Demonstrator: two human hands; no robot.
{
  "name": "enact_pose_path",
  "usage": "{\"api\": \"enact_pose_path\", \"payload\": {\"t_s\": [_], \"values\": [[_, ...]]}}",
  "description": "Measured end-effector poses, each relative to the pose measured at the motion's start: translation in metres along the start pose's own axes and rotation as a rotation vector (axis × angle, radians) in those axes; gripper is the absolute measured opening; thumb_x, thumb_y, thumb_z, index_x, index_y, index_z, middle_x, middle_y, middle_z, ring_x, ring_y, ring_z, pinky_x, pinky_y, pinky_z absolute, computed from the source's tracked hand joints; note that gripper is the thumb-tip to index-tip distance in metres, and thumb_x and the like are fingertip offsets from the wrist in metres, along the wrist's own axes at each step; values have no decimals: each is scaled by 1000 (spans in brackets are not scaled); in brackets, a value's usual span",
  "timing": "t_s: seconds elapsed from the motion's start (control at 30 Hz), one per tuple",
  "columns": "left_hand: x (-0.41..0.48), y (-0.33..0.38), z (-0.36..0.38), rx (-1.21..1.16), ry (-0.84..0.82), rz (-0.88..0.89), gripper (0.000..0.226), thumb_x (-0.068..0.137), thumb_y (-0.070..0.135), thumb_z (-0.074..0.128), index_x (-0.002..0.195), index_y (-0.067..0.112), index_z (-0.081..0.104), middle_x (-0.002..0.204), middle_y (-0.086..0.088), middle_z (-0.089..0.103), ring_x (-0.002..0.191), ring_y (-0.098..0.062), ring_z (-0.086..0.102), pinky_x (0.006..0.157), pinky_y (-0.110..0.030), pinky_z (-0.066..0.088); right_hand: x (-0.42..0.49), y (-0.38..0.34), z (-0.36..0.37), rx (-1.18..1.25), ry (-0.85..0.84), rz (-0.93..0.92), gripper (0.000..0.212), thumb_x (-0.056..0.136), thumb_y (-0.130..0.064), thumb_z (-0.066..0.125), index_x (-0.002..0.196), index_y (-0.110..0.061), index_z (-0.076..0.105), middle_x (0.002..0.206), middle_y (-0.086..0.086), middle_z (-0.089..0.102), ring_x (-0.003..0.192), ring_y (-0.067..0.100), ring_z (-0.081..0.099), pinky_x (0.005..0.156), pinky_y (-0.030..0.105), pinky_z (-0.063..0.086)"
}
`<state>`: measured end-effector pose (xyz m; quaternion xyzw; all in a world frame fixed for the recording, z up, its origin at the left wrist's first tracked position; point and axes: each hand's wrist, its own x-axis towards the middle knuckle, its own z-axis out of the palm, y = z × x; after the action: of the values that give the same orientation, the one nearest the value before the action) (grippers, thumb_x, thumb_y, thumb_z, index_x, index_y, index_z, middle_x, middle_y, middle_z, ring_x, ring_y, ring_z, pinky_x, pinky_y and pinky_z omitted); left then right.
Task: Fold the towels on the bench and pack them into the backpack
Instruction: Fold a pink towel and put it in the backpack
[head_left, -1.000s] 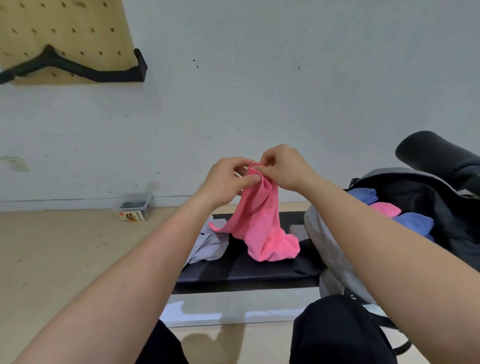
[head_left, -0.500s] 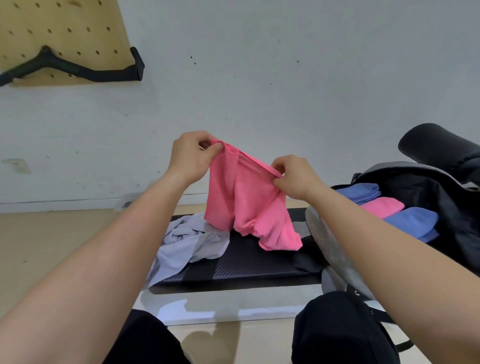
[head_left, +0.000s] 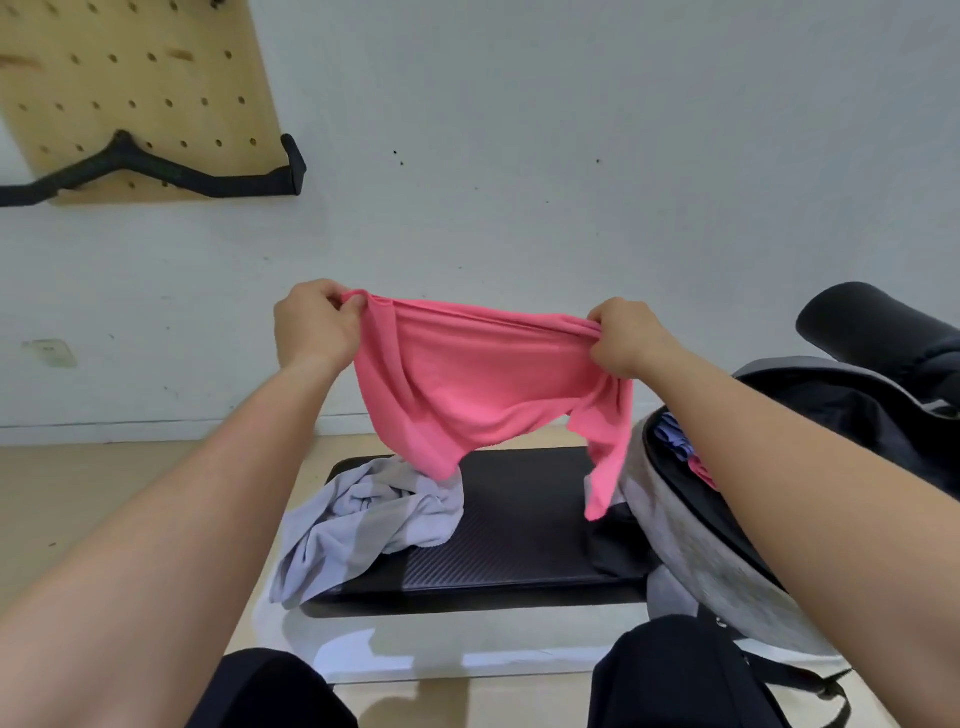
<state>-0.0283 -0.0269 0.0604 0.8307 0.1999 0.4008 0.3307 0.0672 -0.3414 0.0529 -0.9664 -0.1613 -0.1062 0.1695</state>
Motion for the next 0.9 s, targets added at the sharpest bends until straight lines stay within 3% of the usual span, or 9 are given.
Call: {"api": "enact_pose_path", "payload": {"t_s": [0.13,0.27,0.4,0.57,0.67,0.73,0.8,0.9], "values": [[-2,7,-4,1,17,-9,19,92,30,61,93,15,74,88,-2,72,91,-25,66,79,-29,48,5,-11,-17,66,10,-77,18,74,-6,52,60,-15,56,65,7,51,68,30,50,53,30,35],[-16,12,3,23,-106,46,15,90,32,64,91,21,73,88,1,72,90,-23,66,81,-32,51,-1,-24,-23,240,-185,-132,20,75,-7,59,88,-10,73,76,5,66,71,22,57,63,31,47],[-30,5,10,67,-178,43,15,90,36,63,90,24,72,90,0,73,92,-25,67,84,-37,54,-19,-21,-2,217,-283,-137,42,76,3,55,112,-14,68,98,6,71,83,21,63,73,28,50],[-38,-19,12,216,-175,-28,18,92,40,59,93,25,70,95,-3,72,94,-30,65,78,-36,52,-27,-4,40,202,-315,-95,15,83,-8,60,92,-17,67,90,2,67,86,21,63,73,29,50],[-41,-38,14,301,-207,-45,18,91,39,60,98,26,70,100,-5,72,99,-33,65,79,-37,52,-25,6,52,169,-334,-64,13,86,-13,60,88,-18,71,79,0,67,75,22,65,66,32,55],[-46,-45,19,311,-276,-42,24,88,39,64,109,25,65,102,-3,72,102,-31,65,83,-38,52,-22,8,55,180,-311,-73,12,89,-19,61,89,-19,73,80,-2,67,75,19,63,65,30,50],[-57,-46,28,294,-345,-7,33,87,38,67,116,25,60,97,-1,72,100,-28,64,83,-38,52,-21,2,60,220,-294,-95,13,91,-22,61,84,-22,72,82,-2,68,78,16,60,68,26,43],[-83,-37,44,149,-476,92,29,83,34,71,111,29,62,76,9,67,87,-18,64,75,-32,49,-29,-18,74,318,-294,-116,18,89,-23,62,73,-22,70,72,-5,67,68,10,57,61,24,40]]}}
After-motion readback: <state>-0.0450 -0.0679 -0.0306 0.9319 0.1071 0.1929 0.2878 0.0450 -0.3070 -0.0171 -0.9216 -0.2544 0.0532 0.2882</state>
